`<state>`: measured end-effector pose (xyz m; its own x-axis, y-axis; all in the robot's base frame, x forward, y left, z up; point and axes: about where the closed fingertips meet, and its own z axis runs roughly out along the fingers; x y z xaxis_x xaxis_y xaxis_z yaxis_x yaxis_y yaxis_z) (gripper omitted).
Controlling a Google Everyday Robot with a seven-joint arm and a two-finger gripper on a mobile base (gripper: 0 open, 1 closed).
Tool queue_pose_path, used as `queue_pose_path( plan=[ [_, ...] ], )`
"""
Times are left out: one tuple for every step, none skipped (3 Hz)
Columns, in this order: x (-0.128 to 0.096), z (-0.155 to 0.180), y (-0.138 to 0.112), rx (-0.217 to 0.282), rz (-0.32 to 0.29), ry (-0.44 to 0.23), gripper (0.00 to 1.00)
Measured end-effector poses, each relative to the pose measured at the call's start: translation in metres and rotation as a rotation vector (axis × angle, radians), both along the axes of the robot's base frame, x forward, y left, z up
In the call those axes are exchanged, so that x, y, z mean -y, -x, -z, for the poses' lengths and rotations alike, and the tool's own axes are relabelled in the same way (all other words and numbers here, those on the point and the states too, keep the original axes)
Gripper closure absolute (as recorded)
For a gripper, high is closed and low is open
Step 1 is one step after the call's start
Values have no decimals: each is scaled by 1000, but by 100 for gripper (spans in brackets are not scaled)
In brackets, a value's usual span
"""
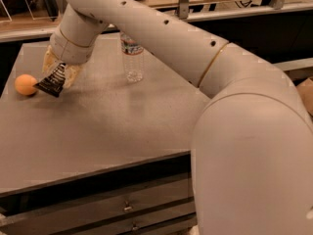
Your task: Move rxbar chocolate near orange
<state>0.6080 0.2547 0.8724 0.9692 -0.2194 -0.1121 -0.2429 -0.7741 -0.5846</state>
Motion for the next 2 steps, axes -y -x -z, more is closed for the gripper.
queue_pose_path(
  plan=[
    [-6, 8, 0, -3, -9, 35, 62],
    [-11, 14, 0, -9, -16, 52, 39]
  ],
)
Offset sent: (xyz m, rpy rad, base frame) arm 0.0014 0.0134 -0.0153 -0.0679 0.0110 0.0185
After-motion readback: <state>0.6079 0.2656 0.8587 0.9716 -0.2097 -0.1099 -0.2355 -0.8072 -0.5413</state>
